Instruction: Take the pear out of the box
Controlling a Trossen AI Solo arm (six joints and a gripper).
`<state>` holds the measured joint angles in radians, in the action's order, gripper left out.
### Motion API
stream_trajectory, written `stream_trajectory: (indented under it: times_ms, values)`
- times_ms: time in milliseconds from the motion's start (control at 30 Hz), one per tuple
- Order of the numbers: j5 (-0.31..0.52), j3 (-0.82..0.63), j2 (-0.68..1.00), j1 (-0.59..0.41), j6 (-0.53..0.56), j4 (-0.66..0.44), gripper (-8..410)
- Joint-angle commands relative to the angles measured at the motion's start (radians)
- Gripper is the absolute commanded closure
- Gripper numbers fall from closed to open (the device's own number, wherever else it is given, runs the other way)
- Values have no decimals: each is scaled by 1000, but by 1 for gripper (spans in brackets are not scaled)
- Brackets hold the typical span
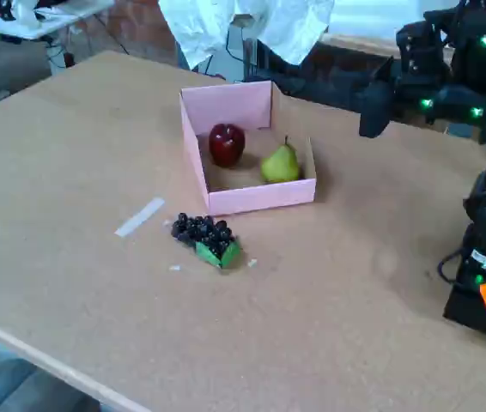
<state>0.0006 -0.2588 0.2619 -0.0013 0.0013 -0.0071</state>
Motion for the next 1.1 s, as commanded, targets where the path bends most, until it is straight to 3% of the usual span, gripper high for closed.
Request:
stream_trajectory:
  times_ms: [0,1067]
  values:
    - [-2,-1,0,1,-2,3,402]
    - [-2,-1,0,1,1,33,402]
